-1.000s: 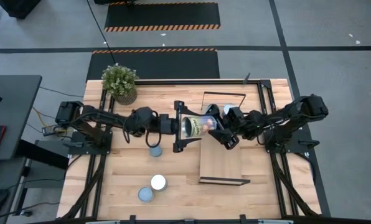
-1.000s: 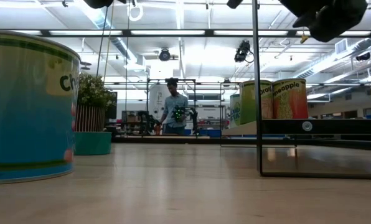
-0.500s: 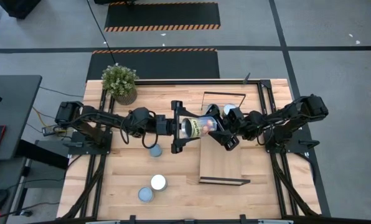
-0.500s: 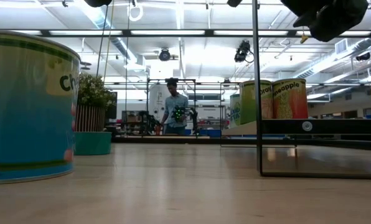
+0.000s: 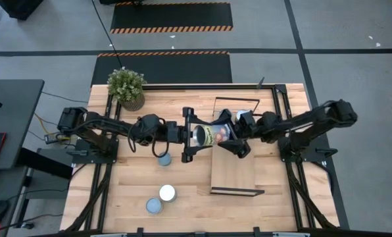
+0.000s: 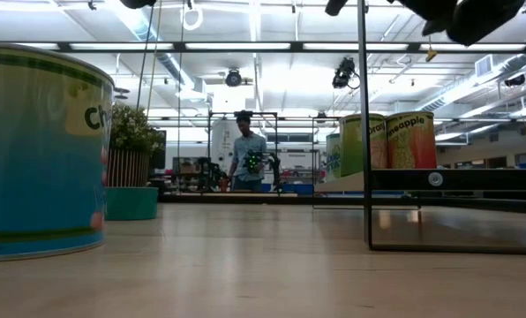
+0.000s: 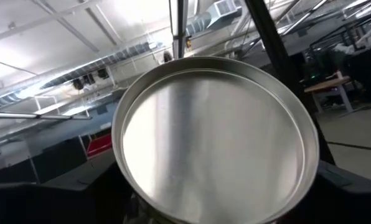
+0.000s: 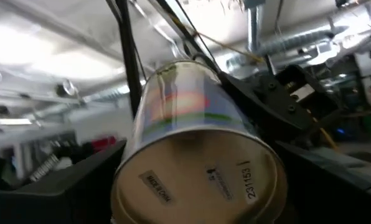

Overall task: Pick and place cans onto a shelf
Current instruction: Put the canned peaches on the shelf

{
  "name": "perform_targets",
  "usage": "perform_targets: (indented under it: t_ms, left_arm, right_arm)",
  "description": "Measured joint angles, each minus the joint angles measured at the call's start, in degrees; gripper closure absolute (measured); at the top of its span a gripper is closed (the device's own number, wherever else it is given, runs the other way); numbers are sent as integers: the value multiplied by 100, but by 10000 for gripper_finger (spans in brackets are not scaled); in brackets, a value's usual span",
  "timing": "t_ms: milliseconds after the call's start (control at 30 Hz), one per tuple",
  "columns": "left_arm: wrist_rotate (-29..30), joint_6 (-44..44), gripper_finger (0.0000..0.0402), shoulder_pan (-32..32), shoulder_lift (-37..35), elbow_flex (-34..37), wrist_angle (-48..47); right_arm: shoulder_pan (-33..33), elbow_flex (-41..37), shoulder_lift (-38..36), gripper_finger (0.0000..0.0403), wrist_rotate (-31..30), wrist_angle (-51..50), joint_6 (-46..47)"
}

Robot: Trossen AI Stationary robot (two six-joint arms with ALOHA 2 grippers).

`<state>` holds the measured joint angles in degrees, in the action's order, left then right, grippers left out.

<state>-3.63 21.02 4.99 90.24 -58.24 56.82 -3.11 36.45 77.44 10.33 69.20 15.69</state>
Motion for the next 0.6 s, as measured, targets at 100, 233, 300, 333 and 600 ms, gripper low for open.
perform_targets:
  t_ms: [100, 233, 300, 333, 600]
  left_arm:
    - [85, 7, 78, -7, -89, 0, 28]
    - [187, -28, 78, -7, -190, -4, -13]
    - [285, -144, 78, -19, -193, -4, -93]
    - [344, -244, 77, -31, -193, -4, -240]
    - [725, -1668, 77, -323, -192, 2, -2686]
  right_arm:
    - [-10, -2, -596, 8, -65, -890, -300]
    - [-74, -1, -1466, 8, -403, -2536, -698]
    - [-146, -5, -1927, 8, -792, -3350, -894]
    - [-204, -5, -2143, 8, -1047, -3692, -992]
    - [-1105, -5, -3546, 8, -3834, -6212, -1314]
